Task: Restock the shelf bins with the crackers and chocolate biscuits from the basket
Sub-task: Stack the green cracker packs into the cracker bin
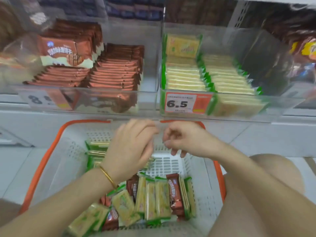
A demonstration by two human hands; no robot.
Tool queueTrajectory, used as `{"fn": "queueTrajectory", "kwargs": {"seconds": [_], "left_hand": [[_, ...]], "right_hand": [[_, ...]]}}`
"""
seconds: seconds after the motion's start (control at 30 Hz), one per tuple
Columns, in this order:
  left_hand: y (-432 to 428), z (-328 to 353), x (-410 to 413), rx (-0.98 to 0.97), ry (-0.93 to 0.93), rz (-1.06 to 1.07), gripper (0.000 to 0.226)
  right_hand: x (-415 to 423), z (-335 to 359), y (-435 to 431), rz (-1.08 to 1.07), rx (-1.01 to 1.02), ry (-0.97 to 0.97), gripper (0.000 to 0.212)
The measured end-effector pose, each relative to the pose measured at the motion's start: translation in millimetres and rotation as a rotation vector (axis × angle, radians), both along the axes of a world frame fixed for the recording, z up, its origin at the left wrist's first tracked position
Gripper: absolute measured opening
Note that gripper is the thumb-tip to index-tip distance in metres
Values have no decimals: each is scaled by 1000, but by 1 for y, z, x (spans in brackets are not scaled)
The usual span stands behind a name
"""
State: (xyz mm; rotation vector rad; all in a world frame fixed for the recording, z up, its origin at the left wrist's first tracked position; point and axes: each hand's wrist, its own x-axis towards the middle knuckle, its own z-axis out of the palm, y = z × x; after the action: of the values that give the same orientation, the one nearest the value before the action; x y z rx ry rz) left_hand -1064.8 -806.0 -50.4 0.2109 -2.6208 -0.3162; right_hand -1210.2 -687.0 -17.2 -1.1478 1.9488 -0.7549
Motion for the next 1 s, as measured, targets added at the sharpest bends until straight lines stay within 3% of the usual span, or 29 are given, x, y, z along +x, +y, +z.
{"fn": "queueTrajectory", "kwargs": {"seconds": [0.07, 0.13, 0.23, 0.33, 0.47, 0.57, 0.8, 0.93, 1.0], "left_hand": [[-2, -35, 19, 19, -189, -42, 29], [-4, -60, 32, 36, -302, -72, 32], [-1, -77, 40, 74, -373, -73, 25], [4, -84, 40, 88, -393, -106, 21], [1, -90, 40, 95, -387, -149, 20], [0, -93, 39, 117, -400, -135, 21], [5, -91, 28, 527, -569, -27, 37], [3, -87, 27, 868, -627, 20, 41], [1, -82, 28, 964, -593, 14, 31]], "right_hand": [[2, -51, -9, 205, 308, 304, 12], [-1, -97, -13, 339, 485, 524, 23], [-11, -150, -5, 451, 651, 520, 37], [-13, -184, 9, 499, 791, 555, 24], [-12, -210, 21, 630, 743, 711, 26], [-13, -194, 14, 608, 787, 614, 9], [-25, -119, -12, 678, 683, 508, 31], [-34, -76, -12, 470, 531, 163, 18], [-36, -62, -8, 383, 471, 32, 19]]}}
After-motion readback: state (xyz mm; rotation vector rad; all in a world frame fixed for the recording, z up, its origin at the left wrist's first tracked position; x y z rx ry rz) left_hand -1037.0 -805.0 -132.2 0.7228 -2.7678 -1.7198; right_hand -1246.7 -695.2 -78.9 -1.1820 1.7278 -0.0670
